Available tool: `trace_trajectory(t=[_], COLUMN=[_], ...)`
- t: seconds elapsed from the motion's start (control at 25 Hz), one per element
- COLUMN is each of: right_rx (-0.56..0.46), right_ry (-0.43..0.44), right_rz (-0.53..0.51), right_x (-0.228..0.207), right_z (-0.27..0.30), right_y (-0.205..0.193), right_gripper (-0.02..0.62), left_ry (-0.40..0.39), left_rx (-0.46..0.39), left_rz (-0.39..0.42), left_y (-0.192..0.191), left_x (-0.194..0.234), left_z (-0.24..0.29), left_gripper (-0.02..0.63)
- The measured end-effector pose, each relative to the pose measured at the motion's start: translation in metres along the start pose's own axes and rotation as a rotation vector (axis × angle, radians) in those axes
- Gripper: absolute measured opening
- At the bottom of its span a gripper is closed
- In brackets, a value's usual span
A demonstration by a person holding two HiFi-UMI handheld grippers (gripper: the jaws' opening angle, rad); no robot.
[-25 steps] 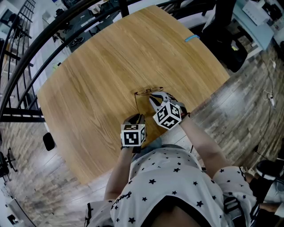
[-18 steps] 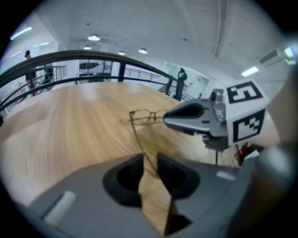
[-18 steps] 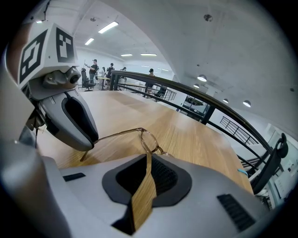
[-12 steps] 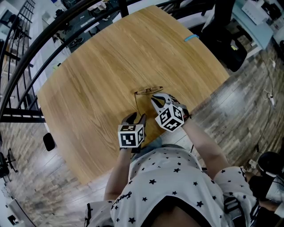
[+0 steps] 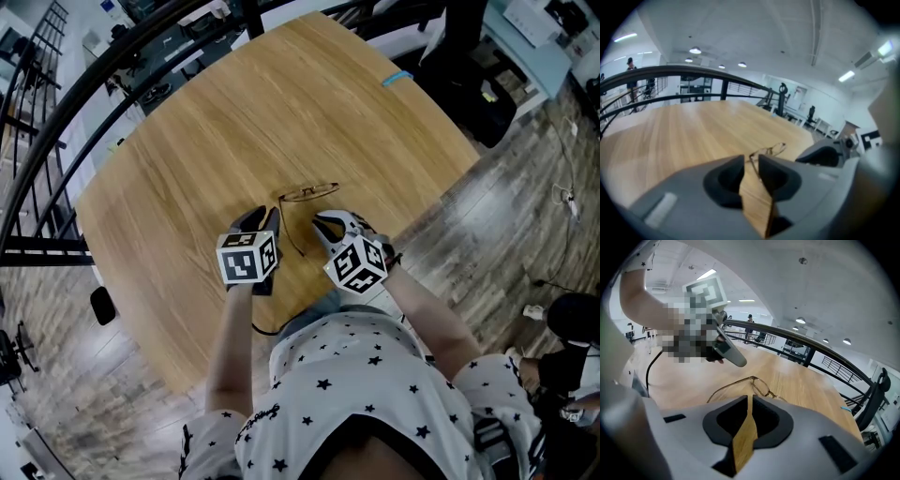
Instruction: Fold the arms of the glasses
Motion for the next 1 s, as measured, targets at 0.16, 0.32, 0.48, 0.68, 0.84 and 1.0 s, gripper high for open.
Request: trace_trajectory(t=[0.16,0.32,0.48,0.68,0.84,1.0], right_rx=[-0.010,-0.016,-0.008,0.014,0.030,0.058], right_ry=[0.018,0.041,0.078,0.148,0.186,0.201], right_rz=[0.032,0.069,0.095,0.115,0.114,0.111], right_x=[0.008,0.016,0.025,0.041,0.054,0.061], right_z=[-0.002,-0.002,0.000,0.004,0.011,0.016], right_y=[0.004,0.007,0.008,0.008,0.006,0.000], right_gripper=[0.038,0.038,0.040,0.094,0.097,0.095], left_ry=[-0.008,-0.038,-0.085,-0.134,-0.149,-0.174], left_rx=[0.021,0.052,0.103,0.148,0.174,0.204], left_rz=[0.043,0.126,0.189,0.204,0.220,0.246], left_y=[0.005,0.010,0.015,0.016,0.017,0.015], left_x=[0.003,0.003,0.002,0.002,0.004,0.000], left_z=[0.016,0.031,0.043,0.052,0.058,0.063], left_gripper=[0.057,0.051,0.051,0.051,0.025,0.018])
Point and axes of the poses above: the fingertips, and each gripper's own axes: z forward along the fingers, x to its left, y out of its top, the point moved 8 cm from there along -z, backward along the fingers, and after that the axes turned 13 degrees about -x, right-handed, at the moved point
